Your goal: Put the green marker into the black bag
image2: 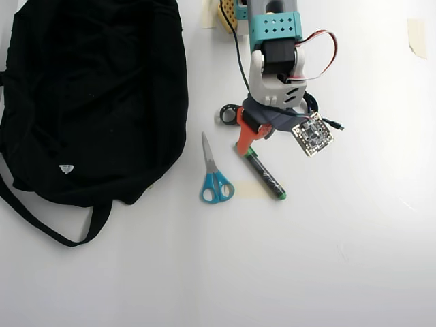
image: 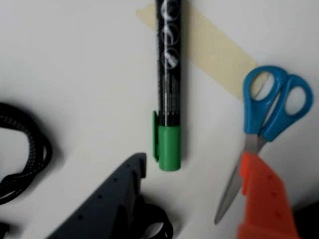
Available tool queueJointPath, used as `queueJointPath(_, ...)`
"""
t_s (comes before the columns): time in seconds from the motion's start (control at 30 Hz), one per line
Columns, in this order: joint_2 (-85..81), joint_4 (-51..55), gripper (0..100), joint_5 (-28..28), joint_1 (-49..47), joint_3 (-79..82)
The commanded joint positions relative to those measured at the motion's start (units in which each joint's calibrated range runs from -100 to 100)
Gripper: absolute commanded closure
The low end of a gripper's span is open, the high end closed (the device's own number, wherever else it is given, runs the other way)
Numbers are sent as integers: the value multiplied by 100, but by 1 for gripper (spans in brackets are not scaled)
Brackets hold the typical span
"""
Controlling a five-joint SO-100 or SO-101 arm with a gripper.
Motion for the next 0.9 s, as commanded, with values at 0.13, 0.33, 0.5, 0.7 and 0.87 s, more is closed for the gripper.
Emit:
queueJointPath(0.13, 518, -35, 75, 110, -136, -591)
queueJointPath(0.33, 1099, -78, 75, 210, -106, -600)
queueJointPath(0.5, 1398, -112, 75, 210, -106, -779)
queueJointPath(0.7, 1929, -112, 75, 210, -99, -1399)
queueJointPath(0.87, 2361, -104, 75, 210, -106, -1912)
